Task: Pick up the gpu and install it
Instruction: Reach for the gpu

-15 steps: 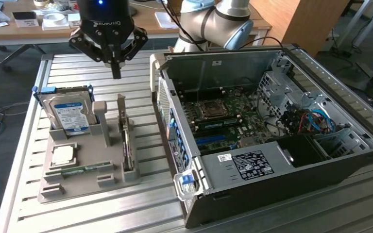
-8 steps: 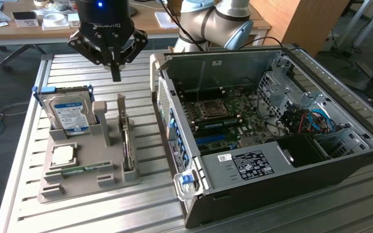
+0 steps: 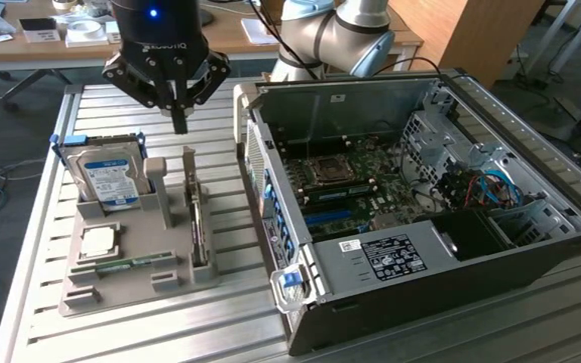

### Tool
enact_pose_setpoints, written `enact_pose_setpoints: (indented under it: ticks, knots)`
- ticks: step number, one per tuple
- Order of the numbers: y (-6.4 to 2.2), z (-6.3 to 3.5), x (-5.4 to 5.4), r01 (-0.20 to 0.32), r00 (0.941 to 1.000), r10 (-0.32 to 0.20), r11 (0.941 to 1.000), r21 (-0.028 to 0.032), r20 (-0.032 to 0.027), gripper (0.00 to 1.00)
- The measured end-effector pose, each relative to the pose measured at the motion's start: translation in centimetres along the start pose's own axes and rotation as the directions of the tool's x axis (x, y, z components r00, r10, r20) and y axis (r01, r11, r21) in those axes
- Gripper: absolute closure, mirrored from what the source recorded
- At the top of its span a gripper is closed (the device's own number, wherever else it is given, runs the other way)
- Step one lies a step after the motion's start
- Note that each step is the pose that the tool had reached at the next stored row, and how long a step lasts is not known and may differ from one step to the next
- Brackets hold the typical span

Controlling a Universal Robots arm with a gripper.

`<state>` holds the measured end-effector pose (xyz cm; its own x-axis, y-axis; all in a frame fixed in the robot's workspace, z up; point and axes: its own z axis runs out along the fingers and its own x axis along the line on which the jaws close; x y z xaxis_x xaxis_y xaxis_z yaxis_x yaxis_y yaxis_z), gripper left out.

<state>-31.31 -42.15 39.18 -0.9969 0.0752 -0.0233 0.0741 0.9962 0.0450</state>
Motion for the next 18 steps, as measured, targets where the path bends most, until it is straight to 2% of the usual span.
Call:
enact_pose_setpoints:
  ticks: [11,18]
  knots:
    - [-2.10,-0.07,0.0,0.000,1.0000,0.000,1.0000,0.0000,0.0001,0.89]
    - [-2.71,-0.08,0.0,0.000,1.0000,0.000,1.0000,0.0000,0.0000,0.89]
